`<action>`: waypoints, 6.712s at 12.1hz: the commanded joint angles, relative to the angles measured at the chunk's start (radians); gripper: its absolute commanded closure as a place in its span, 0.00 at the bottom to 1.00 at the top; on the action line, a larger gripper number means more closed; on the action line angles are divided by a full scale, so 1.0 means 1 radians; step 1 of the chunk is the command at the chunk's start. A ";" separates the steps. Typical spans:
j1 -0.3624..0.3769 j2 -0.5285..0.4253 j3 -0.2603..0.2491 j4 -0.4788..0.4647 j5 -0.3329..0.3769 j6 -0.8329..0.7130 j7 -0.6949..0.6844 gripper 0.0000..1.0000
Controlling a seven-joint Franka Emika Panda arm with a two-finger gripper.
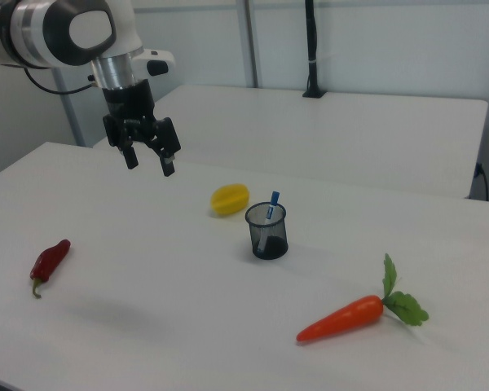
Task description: Take marker pen
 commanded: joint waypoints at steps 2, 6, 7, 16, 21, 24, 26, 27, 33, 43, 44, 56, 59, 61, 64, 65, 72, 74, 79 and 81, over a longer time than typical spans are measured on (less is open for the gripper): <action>0.005 -0.015 -0.002 -0.007 0.010 -0.031 -0.023 0.00; 0.006 -0.014 -0.002 -0.007 0.010 -0.031 -0.023 0.00; 0.006 -0.014 -0.002 -0.007 0.010 -0.031 -0.023 0.00; -0.005 0.002 -0.002 -0.005 0.009 0.009 -0.022 0.00; -0.063 0.081 -0.003 0.000 0.007 0.248 -0.022 0.00; -0.098 0.144 -0.005 0.001 0.005 0.404 -0.023 0.00; -0.112 0.201 -0.005 0.003 0.005 0.518 -0.013 0.00; -0.120 0.230 -0.006 0.006 0.005 0.590 -0.011 0.00; -0.160 0.406 -0.005 0.064 -0.007 0.828 -0.011 0.04; -0.152 0.489 -0.005 0.064 -0.016 0.991 -0.008 0.72; -0.150 0.489 -0.005 0.064 -0.016 0.991 -0.008 0.78; -0.178 0.293 -0.002 0.065 0.005 0.870 0.006 0.91; -0.166 0.230 0.010 0.064 0.007 0.746 0.007 0.91; -0.131 0.227 0.012 0.059 0.007 0.657 0.007 0.91; -0.063 0.229 0.012 0.035 0.007 0.540 0.012 0.91; -0.037 0.229 0.012 0.023 0.007 0.516 0.012 0.91; 0.103 0.275 0.013 -0.054 0.007 0.363 0.070 0.91; 0.123 0.307 0.013 -0.048 0.007 0.371 0.069 0.90; 0.127 0.313 0.013 -0.025 0.001 0.362 0.087 0.00; 0.129 0.299 0.012 -0.024 -0.013 0.348 0.087 0.00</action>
